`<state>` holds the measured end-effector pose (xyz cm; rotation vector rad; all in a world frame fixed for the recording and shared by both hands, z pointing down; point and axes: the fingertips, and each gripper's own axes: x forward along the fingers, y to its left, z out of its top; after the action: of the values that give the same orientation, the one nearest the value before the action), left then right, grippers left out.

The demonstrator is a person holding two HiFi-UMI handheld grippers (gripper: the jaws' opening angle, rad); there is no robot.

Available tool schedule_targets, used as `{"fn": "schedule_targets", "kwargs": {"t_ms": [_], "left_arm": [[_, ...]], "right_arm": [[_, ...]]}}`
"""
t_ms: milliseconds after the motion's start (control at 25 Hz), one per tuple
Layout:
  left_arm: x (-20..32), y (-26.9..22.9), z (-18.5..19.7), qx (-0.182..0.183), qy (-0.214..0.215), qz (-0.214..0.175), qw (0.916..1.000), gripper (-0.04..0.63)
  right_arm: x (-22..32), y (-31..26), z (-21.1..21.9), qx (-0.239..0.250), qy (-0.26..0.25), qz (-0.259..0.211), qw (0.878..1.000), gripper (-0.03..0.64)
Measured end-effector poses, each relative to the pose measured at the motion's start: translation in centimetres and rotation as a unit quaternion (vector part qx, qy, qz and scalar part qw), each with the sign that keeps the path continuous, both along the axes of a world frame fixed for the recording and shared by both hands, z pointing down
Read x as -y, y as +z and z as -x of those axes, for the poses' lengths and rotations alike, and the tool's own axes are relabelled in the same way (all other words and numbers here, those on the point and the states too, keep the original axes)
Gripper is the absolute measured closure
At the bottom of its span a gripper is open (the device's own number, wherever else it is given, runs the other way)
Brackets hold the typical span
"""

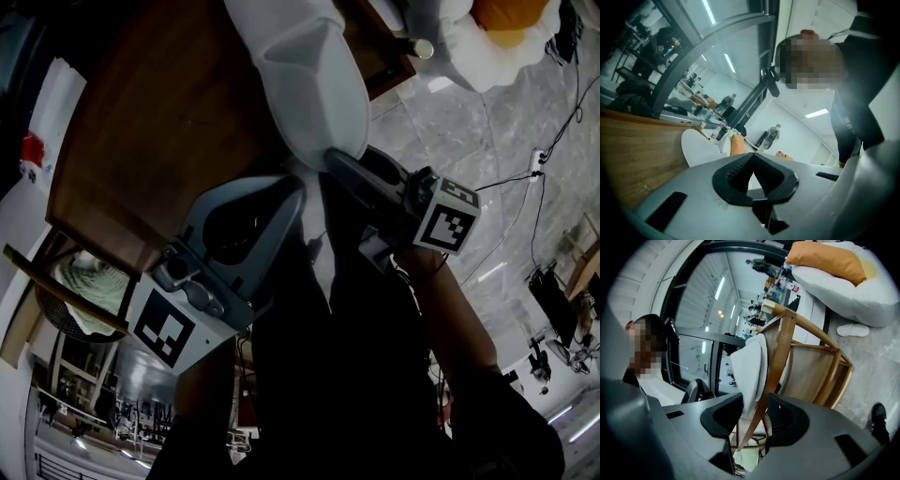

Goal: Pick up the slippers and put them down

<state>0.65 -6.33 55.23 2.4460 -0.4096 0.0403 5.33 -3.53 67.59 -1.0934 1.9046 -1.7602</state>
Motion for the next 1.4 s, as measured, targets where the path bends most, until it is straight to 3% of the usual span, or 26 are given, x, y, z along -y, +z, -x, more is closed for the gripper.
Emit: {"fn": "schedule_targets", "kwargs": {"t_ms": [200,320,400,480,600,760,920,1120,1400], "left_arm": [[-0.1,-0.4,0.6,0.009,-0.004,-0.008,0.9999,0.584],[0.0,-1.6,1.3,0.017,-0.014,-0.021,0.9995,0.584],[0.3,-2.4,1.4,0.027,-0.02,-0.031,0.999,0.584],[0.5,-3.4,1.3,0.035,-0.023,-0.045,0.9981,0.584],[-0.4,-5.6,1.4,0.046,-0.023,-0.046,0.9976,0.584],[-1.0,-10.0,1.3,0.047,-0.022,-0.05,0.9973,0.584],[1.7,-16.8,0.7,0.023,-0.038,-0.11,0.9929,0.584],[-0.7,-24.5,2.3,0.021,-0.036,-0.156,0.9869,0.584],[-1.4,-29.4,5.1,0.026,-0.053,-0.215,0.9749,0.584]], "right_arm": [[-0.4,-0.3,-1.4,-0.026,0.021,-0.005,0.999,0.456],[-1.0,-0.8,-3.8,-0.082,0.035,-0.004,0.996,0.454],[-0.5,-2.4,-5.8,-0.128,0.038,-0.028,0.991,0.454],[0.6,-5.4,-7.4,-0.181,0.028,-0.079,0.98,0.454],[1.2,-11.0,-7.6,-0.254,-0.013,-0.157,0.954,0.463],[2.1,-18.5,-5.7,-0.312,-0.067,-0.241,0.917,0.536],[6.2,-26.2,-3.6,-0.309,-0.094,-0.327,0.888,0.561],[4.2,-35.5,1.4,-0.262,-0.129,-0.395,0.871,0.572],[2.6,-44.1,7.1,-0.207,-0.169,-0.52,0.811,0.571]]}}
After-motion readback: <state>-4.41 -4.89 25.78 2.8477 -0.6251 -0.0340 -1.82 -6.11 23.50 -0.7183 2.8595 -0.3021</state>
